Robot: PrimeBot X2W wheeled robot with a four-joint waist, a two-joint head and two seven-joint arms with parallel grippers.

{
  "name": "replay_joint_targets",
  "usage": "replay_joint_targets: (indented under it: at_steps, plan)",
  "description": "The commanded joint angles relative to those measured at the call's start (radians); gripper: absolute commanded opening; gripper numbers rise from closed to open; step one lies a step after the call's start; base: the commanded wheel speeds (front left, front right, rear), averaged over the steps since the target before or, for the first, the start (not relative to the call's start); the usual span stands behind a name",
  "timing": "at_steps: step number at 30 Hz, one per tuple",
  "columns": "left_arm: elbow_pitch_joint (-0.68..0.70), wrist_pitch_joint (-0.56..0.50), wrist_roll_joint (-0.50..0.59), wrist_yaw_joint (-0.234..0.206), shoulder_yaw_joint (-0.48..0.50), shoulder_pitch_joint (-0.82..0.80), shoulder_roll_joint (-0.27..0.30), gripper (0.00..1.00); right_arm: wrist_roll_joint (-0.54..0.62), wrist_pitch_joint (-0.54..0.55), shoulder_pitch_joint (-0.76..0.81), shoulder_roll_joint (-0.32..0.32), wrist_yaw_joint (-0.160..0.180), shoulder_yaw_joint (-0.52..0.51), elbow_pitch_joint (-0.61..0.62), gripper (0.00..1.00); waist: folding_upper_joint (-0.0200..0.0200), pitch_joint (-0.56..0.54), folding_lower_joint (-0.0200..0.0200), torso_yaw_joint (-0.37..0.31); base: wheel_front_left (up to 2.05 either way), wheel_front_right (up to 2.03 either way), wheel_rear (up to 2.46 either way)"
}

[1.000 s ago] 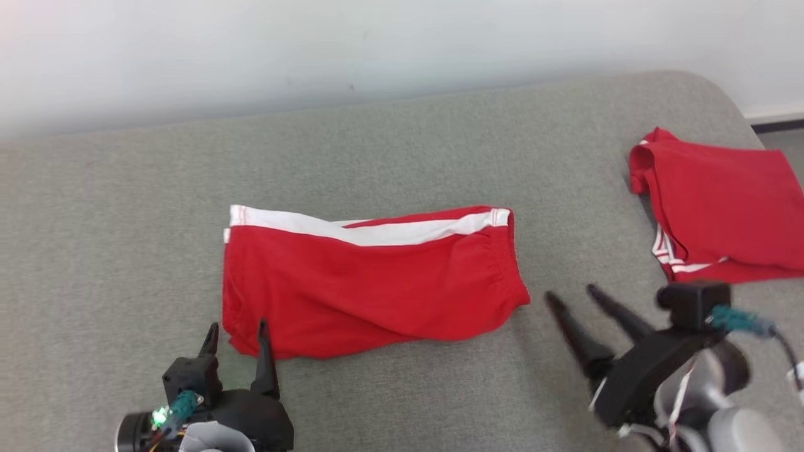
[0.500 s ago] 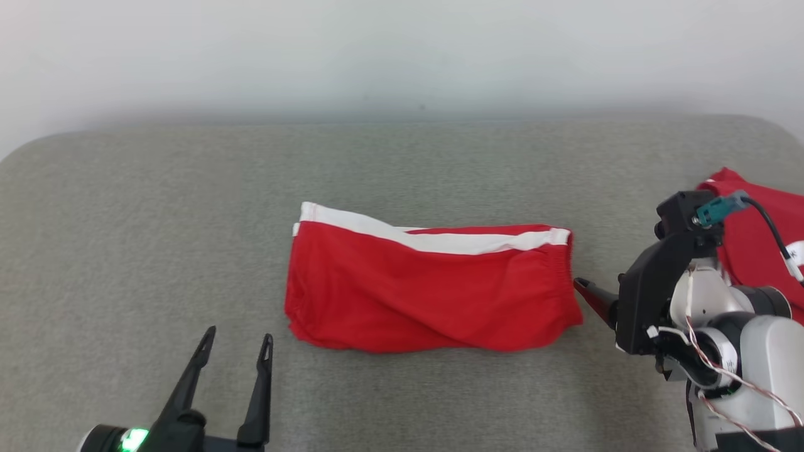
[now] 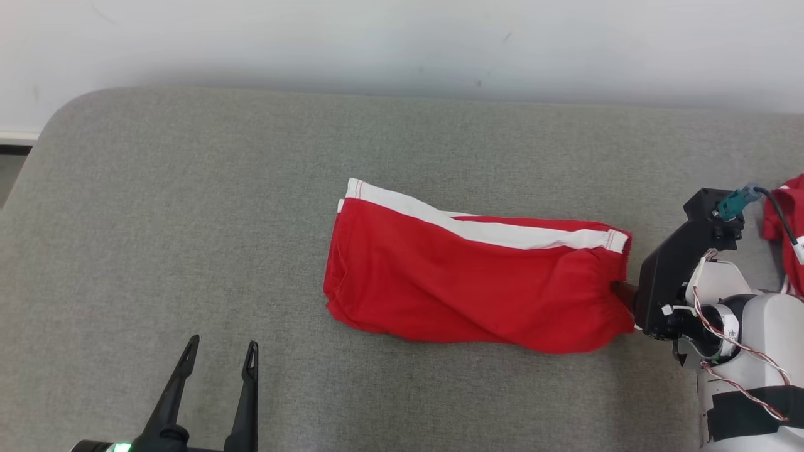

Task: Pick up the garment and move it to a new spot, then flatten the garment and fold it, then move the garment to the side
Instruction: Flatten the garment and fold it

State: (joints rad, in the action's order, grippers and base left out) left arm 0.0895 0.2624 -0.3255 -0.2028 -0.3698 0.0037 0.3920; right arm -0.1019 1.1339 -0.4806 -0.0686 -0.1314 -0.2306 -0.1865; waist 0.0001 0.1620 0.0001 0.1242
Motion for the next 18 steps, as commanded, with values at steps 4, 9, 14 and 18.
replay_joint_targets:
  at_steps: [4, 9, 14, 18]
  plan:
    - [0.001, 0.002, 0.010, 0.000, 0.004, 0.016, -0.003, 1.00, 0.012, -0.020, -0.012, 0.011, 0.002, -0.020, -0.043, 1.00, -0.0001, 0.016, -0.0001, 0.019, 0.00, 0.00, 0.00]
    - [0.007, 0.002, 0.012, 0.005, 0.000, 0.012, 0.003, 1.00, 0.029, -0.051, -0.026, 0.016, 0.002, -0.047, -0.098, 1.00, -0.0001, 0.023, -0.0001, 0.029, 0.00, 0.00, 0.00]
    - [0.015, -0.008, 0.017, 0.002, -0.010, 0.011, 0.007, 1.00, 0.046, -0.081, -0.032, 0.019, 0.002, -0.075, -0.161, 1.00, -0.0001, 0.035, -0.0001, 0.038, 0.00, 0.00, 0.00]
    - [0.026, -0.012, 0.021, -0.001, -0.015, 0.009, 0.010, 1.00, 0.012, -0.102, -0.043, 0.020, 0.002, -0.063, -0.224, 1.00, -0.0001, 0.048, -0.0001, 0.043, 0.00, 0.00, 0.00]
